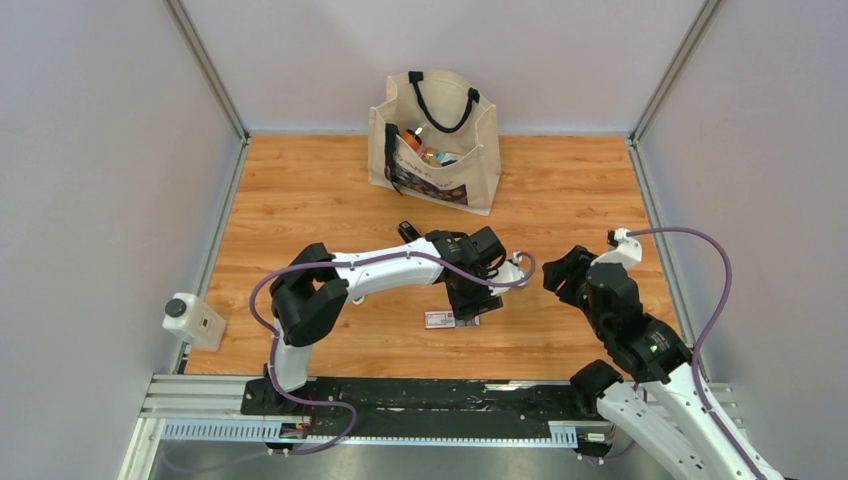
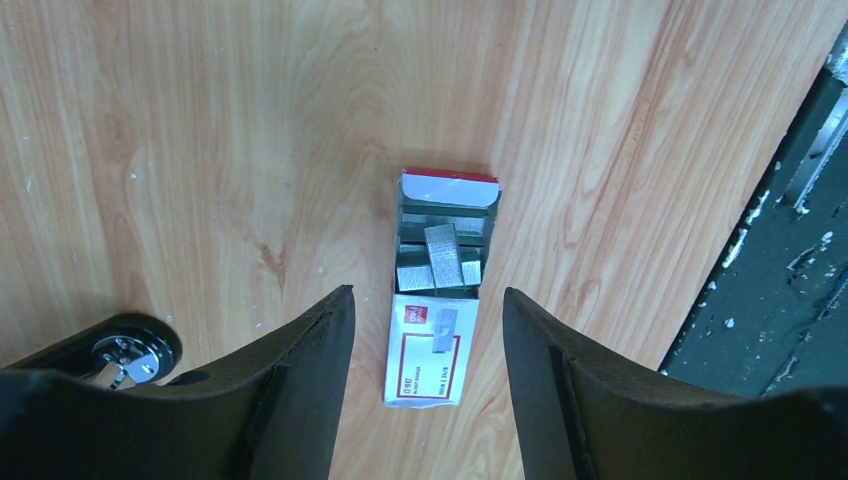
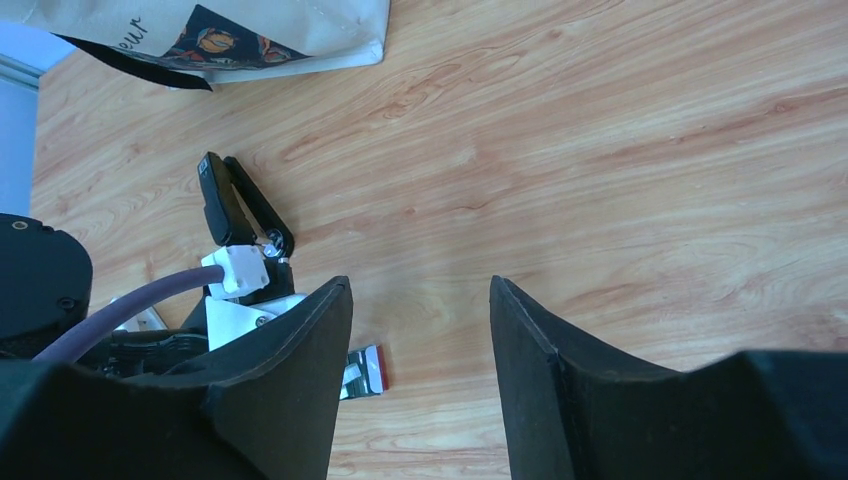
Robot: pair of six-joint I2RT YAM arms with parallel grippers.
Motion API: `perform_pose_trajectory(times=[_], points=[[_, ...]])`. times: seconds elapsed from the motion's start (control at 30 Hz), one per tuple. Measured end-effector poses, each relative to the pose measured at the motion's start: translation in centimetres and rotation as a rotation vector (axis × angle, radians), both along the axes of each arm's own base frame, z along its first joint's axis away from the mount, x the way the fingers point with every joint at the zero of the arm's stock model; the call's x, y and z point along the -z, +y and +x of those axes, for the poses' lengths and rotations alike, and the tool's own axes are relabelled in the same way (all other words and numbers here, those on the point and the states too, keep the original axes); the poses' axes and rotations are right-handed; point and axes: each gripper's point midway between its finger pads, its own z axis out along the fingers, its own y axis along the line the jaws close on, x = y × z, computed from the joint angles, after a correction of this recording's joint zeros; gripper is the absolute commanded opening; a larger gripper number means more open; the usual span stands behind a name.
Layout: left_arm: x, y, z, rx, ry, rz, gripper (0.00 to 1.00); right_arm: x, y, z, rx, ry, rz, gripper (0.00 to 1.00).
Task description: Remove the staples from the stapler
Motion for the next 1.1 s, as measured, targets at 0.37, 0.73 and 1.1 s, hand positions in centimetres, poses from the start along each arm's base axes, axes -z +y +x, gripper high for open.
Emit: perform_pose_trajectory(times=[0.37, 0.73, 1.1], points=[[0.1, 0.0, -1.2, 0.012, 0.018, 0.018, 0.6, -0.5, -0.2, 0.0, 0.008, -0.005, 0.004, 0.55], [1.0, 0.6, -0.9, 0.003, -0.013, 0.059, 0.57, -0.4, 0.0, -0.2, -0.005, 0.001, 0.013, 0.54], [3.2, 0.8, -1.2, 0.01, 0.004, 0.114, 0.56, -0.5, 0.1, -0.3, -0.009, -0.002, 0.017, 0.54]])
